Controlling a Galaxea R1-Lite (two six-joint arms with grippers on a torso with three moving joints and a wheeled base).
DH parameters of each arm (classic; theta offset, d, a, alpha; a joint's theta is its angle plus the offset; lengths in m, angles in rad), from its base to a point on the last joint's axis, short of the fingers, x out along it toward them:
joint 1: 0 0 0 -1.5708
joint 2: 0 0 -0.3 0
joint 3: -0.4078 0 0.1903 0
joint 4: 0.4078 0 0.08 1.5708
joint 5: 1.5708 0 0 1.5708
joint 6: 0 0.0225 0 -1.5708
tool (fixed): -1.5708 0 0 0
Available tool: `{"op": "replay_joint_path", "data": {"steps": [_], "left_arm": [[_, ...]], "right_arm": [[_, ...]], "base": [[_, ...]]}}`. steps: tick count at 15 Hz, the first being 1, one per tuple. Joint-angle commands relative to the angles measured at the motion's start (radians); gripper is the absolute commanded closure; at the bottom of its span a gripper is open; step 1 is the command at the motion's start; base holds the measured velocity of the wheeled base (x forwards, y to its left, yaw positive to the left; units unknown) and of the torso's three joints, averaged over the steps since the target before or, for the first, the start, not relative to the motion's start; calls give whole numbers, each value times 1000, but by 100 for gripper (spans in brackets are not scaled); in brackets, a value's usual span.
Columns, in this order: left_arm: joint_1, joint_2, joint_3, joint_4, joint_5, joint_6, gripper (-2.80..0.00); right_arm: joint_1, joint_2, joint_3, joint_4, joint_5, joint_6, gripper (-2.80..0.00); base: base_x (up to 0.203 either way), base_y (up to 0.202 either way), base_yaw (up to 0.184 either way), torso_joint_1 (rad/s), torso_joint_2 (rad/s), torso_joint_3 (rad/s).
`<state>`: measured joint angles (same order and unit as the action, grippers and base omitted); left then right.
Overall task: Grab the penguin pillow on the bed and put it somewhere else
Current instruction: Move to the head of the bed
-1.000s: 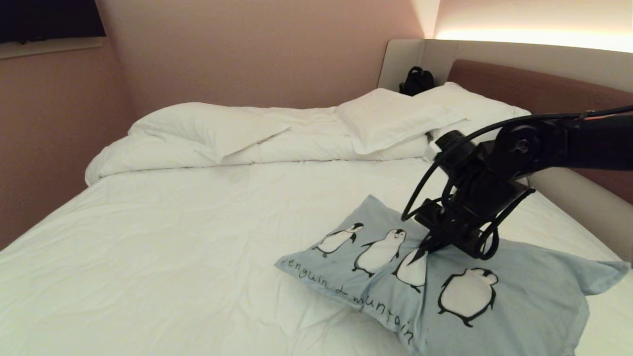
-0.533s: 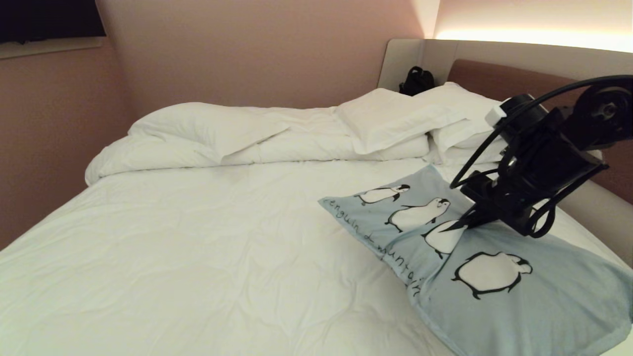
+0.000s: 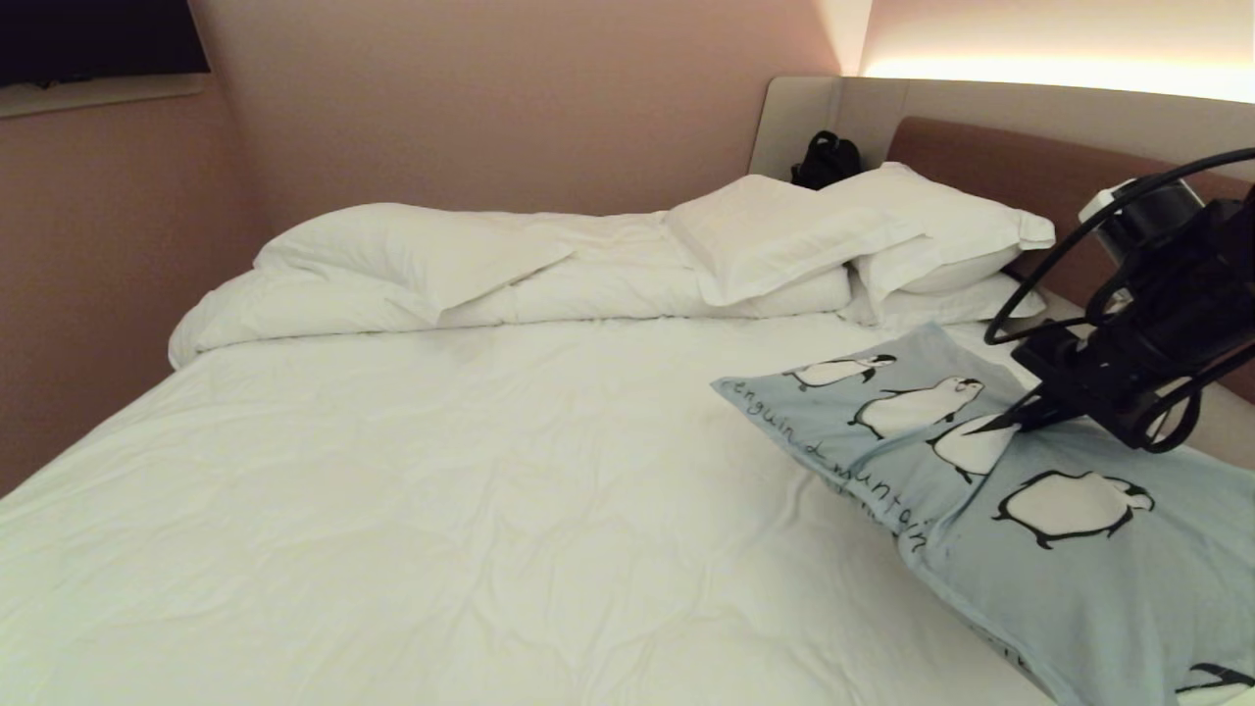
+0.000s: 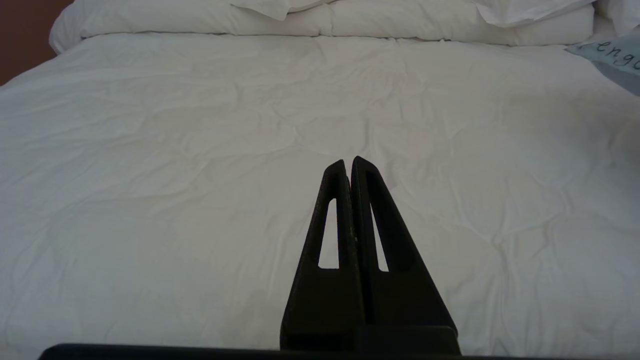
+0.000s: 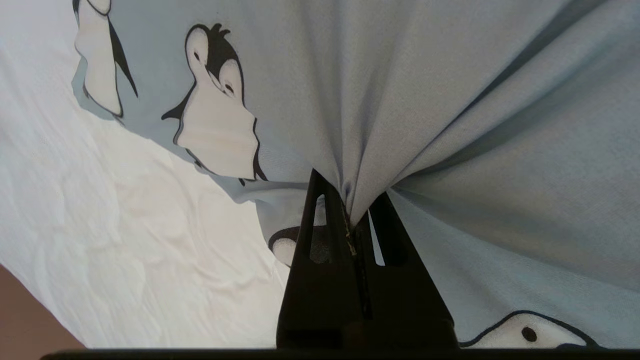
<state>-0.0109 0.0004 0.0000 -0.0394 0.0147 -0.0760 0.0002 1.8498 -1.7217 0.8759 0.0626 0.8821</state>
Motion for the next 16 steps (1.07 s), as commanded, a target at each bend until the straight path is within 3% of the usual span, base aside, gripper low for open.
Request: {"op": "replay_joint_path", "data": {"steps": [1,8,14,16], "left_arm": [[0,0,0,-1,1,-1,0],[0,0,0,-1,-1,-1,0],[0,0,0,-1,0,-1,0],[0,0,0,-1,1,-1,0]], "right_arm": [[-57,5,-1,-18,19,-18,0],[-221,6,-7,-76,48,-96,0],[-295,25,-8,-116,80,-148,0],[-333,26,-29,-127,162,-163,0]], "base": [[0,0,0,0,0,0],[0,0,0,0,0,0],[0,0,0,0,0,0],[0,0,0,0,0,0]]}}
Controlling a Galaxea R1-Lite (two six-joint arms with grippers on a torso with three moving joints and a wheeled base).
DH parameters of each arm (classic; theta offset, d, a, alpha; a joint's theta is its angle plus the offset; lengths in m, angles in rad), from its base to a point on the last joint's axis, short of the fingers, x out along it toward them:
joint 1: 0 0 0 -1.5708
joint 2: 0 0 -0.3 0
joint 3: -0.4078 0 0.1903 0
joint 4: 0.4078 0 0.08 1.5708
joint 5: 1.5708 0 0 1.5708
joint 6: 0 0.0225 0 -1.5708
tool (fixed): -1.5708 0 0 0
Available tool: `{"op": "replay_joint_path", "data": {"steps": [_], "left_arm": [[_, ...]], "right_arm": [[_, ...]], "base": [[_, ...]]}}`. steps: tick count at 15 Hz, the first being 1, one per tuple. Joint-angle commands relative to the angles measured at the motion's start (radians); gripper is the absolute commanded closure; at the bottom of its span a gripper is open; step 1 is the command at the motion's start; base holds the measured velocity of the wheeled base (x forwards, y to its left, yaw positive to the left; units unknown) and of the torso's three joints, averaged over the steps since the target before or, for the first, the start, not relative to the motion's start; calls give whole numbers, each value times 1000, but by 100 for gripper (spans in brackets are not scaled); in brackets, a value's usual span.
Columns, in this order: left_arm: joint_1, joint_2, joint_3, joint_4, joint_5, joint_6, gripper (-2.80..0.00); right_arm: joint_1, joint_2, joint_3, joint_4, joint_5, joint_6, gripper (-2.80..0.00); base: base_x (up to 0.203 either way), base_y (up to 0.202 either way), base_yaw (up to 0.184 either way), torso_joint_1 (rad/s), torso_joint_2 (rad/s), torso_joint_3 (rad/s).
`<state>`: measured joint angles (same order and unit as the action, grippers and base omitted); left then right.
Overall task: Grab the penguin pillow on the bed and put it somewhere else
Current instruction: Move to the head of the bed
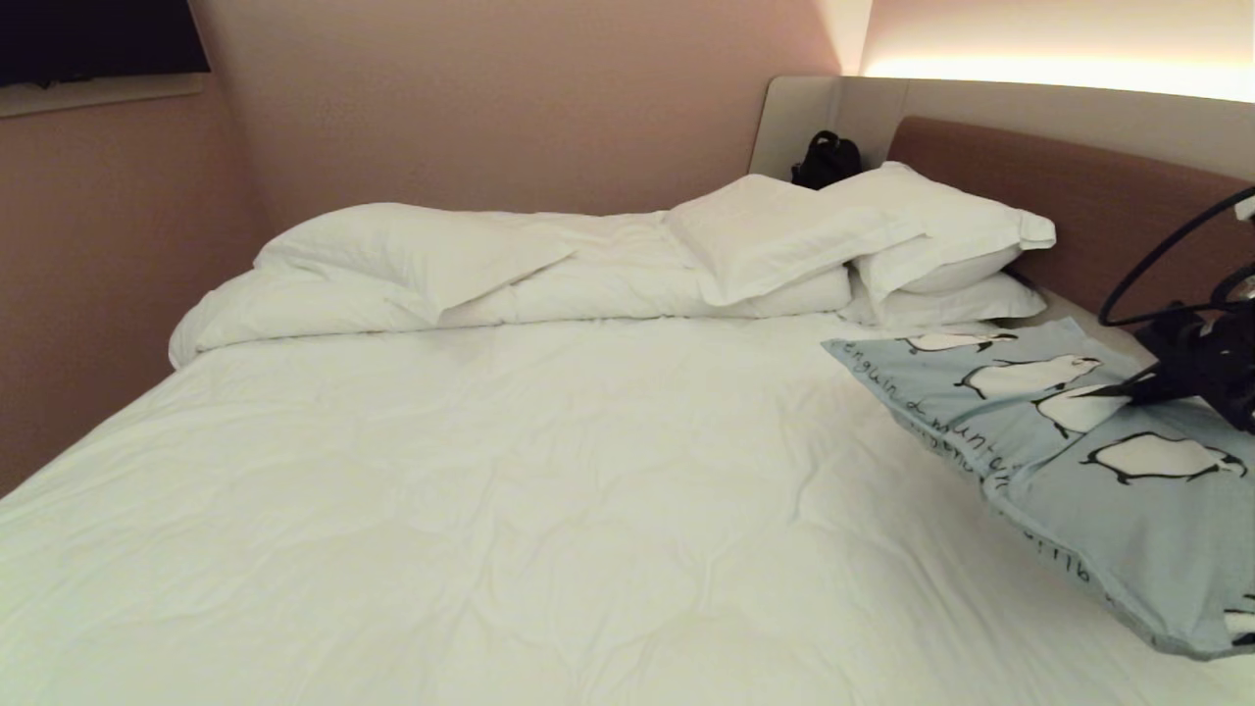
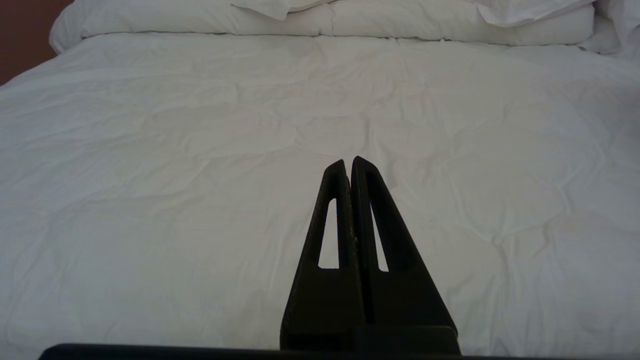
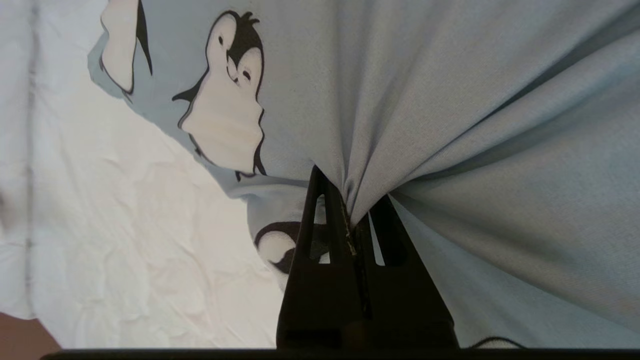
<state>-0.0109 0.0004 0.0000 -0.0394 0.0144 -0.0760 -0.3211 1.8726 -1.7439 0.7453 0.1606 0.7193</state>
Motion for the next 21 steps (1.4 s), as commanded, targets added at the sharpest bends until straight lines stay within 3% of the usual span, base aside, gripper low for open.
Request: {"op": "replay_joint_path", "data": {"steps": [1,4,11,21], "left_arm": [[0,0,0,-1,1,-1,0],[0,0,0,1,1,1,0],[2,0,0,-1,1,8,0],[0,0,0,-1,2,12,0]], "right_arm": [[-19,5,-13,3,77,-3,0],[-80,4,-27,2,207,-94,0],[-142,16,-19,6,247,-316,0],[-165,38,-23,3,247,-339,0]], "base": [[0,0,0,0,0,0],[0,0,0,0,0,0],[0,0,0,0,0,0],[0,0,0,0,0,0]]}}
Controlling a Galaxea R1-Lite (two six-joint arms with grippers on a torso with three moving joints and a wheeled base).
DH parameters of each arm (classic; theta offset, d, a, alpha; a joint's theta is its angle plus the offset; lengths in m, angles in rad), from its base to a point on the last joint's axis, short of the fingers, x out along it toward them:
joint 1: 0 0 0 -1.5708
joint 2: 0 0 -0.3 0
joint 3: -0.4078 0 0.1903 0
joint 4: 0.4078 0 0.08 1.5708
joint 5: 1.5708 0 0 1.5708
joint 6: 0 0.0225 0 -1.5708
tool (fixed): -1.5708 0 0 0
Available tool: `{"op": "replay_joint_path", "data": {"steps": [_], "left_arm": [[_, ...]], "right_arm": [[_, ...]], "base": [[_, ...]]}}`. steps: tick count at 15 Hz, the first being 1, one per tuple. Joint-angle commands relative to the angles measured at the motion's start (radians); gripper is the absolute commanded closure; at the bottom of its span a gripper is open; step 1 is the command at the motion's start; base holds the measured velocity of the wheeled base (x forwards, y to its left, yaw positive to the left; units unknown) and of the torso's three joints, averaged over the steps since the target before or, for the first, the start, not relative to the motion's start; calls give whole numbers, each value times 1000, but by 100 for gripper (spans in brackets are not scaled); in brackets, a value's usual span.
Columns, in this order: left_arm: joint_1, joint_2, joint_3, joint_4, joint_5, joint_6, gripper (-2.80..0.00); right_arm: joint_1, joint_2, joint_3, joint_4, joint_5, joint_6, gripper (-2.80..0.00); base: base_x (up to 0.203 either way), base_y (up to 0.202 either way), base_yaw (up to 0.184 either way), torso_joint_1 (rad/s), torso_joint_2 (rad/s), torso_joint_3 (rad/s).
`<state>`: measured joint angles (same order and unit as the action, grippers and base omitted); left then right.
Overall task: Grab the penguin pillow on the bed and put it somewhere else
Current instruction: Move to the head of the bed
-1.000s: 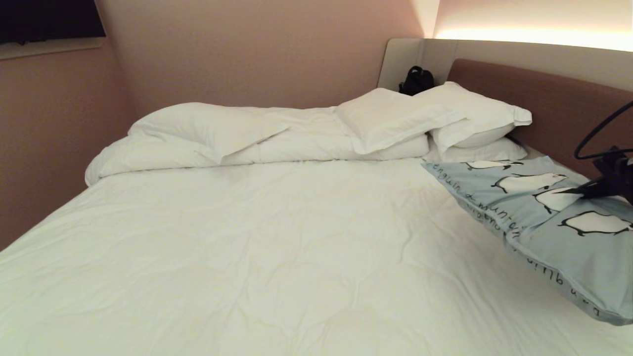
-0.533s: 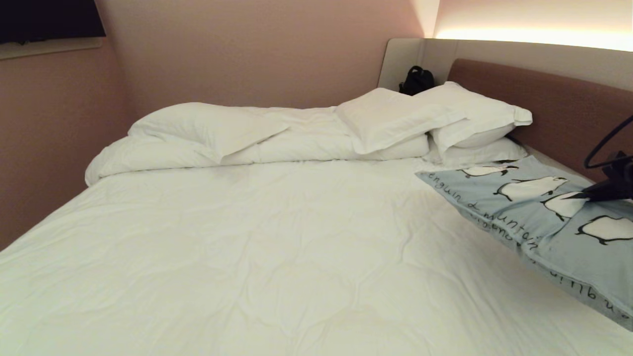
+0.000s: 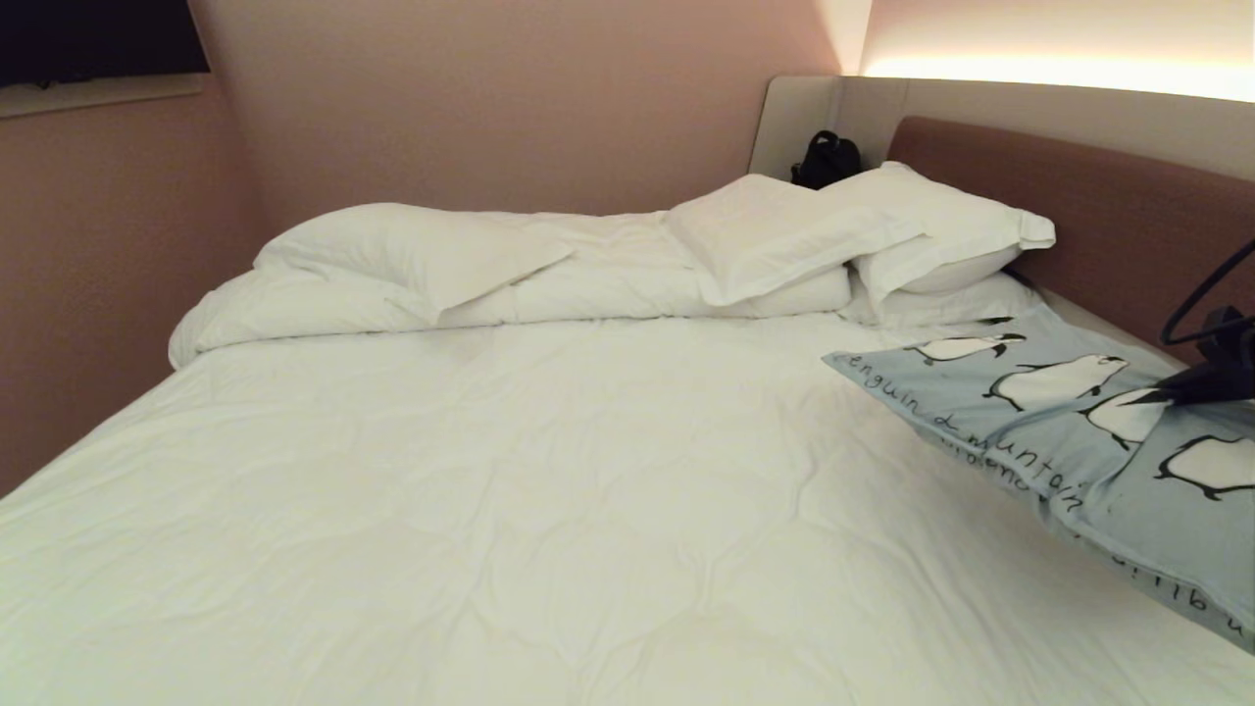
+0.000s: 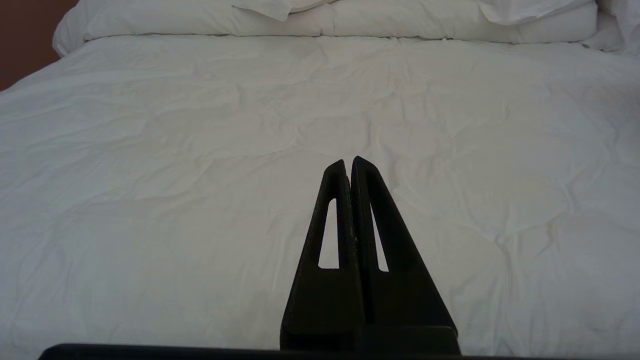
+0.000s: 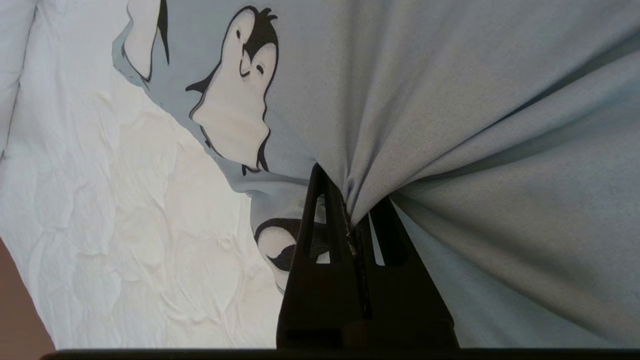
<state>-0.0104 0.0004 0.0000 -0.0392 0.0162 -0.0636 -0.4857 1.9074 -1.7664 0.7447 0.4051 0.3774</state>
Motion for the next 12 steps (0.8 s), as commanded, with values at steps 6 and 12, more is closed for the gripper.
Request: {"op": "replay_joint_path", "data": {"steps": [6,12], "left_arm": [[0,0,0,-1,0,-1,0],[0,0,0,1,1,-1,0]], "right_arm": [[-8,3,0,4,4,3,0],[-14,4,1,4,4,3,0]], "base": [[0,0,0,0,0,0],[1,-57,7,1,1,1]]}}
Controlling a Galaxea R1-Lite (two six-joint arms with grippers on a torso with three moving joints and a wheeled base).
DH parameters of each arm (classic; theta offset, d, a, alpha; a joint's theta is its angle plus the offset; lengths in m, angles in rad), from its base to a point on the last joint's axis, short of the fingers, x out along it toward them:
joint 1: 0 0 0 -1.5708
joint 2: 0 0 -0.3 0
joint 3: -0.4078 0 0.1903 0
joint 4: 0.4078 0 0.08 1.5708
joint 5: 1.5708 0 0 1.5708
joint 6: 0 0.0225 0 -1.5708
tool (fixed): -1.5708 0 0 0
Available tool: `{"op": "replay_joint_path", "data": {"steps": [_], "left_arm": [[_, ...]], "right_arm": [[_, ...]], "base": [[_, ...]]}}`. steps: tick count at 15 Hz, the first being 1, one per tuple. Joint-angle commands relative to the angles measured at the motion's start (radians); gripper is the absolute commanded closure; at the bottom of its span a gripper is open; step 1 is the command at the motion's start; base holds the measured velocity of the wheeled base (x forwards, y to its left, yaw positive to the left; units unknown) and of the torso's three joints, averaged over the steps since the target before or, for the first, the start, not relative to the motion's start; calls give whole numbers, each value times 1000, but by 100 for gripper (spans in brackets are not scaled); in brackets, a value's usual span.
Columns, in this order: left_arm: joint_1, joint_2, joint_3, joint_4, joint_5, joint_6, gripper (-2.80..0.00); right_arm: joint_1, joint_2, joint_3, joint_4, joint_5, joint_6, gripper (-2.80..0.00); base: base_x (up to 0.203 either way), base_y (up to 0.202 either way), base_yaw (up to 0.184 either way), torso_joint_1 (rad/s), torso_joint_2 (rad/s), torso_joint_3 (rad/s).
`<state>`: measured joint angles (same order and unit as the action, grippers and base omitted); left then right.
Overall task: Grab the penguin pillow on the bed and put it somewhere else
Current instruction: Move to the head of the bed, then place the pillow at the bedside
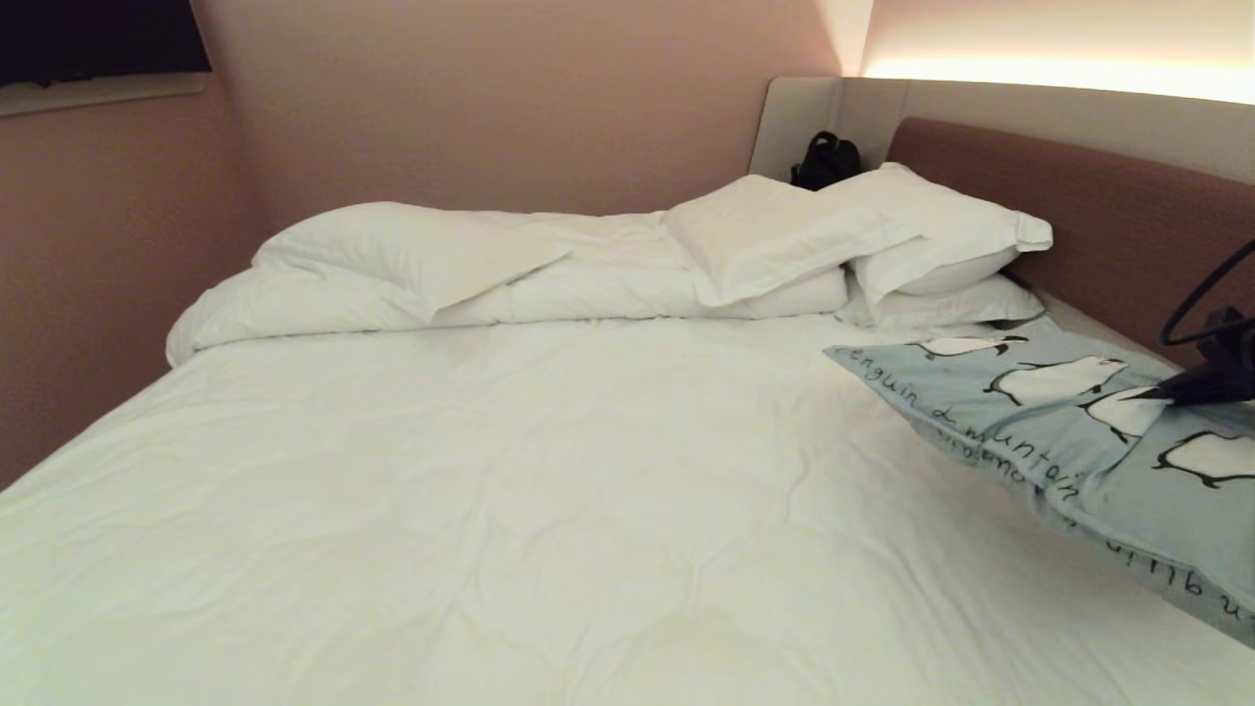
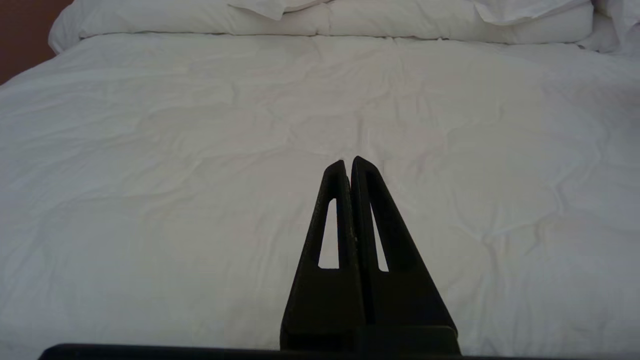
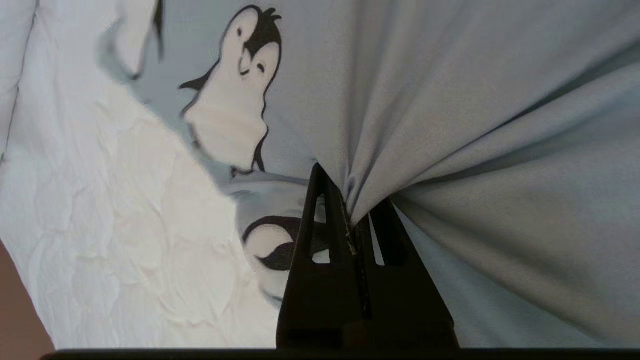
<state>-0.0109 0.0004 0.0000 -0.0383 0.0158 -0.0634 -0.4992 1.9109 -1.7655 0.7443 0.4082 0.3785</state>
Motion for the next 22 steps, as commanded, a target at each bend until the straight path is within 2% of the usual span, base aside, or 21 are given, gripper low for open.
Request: {"op": "replay_joint_path", "data": {"steps": [1,6,9,18,22], "left_arm": [[0,0,0,0,0,-1,0],[0,0,0,0,1,-1,0],[0,0,0,-2,0,-4,0],[0,0,0,-2,0,-13,0],[0,0,0,-2,0,-13,0]], "right_arm": [[-2,2,-1,4,2,2,0],[-13,12,-3,3,6,1,0],[-22,16,-5,3,41,0,0],[-106,116,-3,-190,38,37,0],[-124,161,-6,-228,39,37,0]], "base": [[0,-186,2,2,2,3],[0,-192,1,4,3,3],[0,-154,-3,0,1,2],[0,0,0,0,0,0],[0,0,0,0,0,0]]}}
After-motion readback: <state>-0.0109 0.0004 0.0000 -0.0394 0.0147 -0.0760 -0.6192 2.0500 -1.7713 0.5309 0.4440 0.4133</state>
